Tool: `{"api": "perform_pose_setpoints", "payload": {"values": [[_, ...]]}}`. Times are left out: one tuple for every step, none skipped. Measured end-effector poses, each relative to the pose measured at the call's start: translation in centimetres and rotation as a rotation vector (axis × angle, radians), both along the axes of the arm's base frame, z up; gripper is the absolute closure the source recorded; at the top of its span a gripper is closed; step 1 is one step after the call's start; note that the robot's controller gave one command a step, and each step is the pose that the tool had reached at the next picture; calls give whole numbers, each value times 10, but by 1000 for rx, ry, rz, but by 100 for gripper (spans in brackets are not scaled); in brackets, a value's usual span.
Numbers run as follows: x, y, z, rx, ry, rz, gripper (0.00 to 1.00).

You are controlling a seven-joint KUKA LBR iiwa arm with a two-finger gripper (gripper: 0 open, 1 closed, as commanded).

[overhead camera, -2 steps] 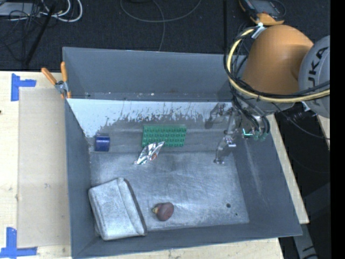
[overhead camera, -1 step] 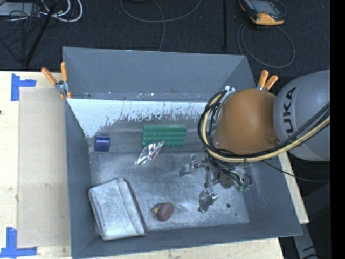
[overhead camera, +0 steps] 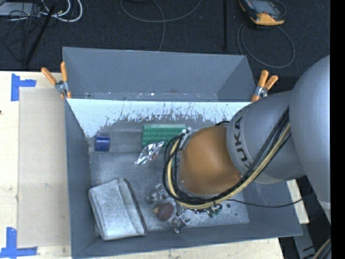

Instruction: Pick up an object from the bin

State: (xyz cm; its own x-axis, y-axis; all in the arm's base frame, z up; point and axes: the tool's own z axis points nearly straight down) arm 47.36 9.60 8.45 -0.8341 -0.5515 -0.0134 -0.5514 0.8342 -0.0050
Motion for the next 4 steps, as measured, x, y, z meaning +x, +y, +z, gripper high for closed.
{"api": "perform_pose_setpoints", "payload": {"values": [[-4, -1, -2, -3, 15, 0, 100], [-4, 0, -2, -3, 15, 1, 100], [-4, 0, -2, -3, 15, 1, 100], [24, -7, 21, -1, 15, -377, 100]]}}
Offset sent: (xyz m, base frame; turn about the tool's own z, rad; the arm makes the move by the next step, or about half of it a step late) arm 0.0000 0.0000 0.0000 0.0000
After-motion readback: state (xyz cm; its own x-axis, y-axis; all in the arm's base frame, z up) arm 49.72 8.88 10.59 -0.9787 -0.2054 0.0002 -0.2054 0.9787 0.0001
